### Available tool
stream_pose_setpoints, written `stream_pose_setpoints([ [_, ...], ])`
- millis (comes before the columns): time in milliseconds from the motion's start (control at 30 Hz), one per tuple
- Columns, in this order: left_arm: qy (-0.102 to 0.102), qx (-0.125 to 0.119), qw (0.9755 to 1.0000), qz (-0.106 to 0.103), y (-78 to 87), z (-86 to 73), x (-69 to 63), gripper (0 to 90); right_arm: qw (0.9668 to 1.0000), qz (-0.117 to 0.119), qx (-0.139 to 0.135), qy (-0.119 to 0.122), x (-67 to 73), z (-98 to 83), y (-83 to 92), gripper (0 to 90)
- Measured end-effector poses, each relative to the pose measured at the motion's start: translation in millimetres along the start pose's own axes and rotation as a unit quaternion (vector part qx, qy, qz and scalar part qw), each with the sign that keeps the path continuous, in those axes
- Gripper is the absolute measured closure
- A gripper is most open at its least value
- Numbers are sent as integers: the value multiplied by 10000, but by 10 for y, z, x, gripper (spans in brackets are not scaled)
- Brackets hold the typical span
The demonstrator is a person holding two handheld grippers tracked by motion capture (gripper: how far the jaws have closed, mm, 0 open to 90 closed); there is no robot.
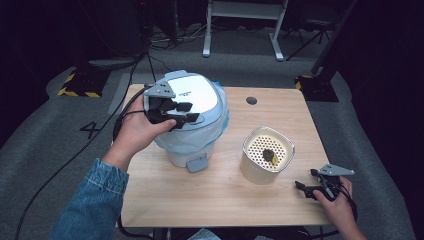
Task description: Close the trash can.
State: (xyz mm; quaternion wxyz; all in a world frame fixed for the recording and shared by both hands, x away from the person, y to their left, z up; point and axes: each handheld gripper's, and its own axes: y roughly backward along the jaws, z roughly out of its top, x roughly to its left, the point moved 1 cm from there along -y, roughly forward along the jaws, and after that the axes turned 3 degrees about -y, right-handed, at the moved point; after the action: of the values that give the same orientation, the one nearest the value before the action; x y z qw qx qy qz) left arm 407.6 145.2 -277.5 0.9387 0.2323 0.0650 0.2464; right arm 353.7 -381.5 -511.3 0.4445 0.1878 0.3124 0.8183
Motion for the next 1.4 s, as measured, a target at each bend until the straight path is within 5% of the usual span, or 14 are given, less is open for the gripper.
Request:
stream_pose_setpoints([
  [200,5,-284,9996,-46,73,16,-116,388,10000,-1,1,2,0,0,0,131],
  [533,65,-368,9986,387,347,-145,-277,402,10000,22,-3,19,2,-1,4,143],
  [900,151,-347,9965,749,624,-485,-543,381,10000,26,-4,16,2,-1,4,142],
  [1067,148,-237,9971,703,653,-698,-715,381,10000,19,-3,16,3,-1,5,143],
  [1400,341,-154,9949,932,622,-1053,-773,366,10000,20,-4,11,4,-1,5,143],
])
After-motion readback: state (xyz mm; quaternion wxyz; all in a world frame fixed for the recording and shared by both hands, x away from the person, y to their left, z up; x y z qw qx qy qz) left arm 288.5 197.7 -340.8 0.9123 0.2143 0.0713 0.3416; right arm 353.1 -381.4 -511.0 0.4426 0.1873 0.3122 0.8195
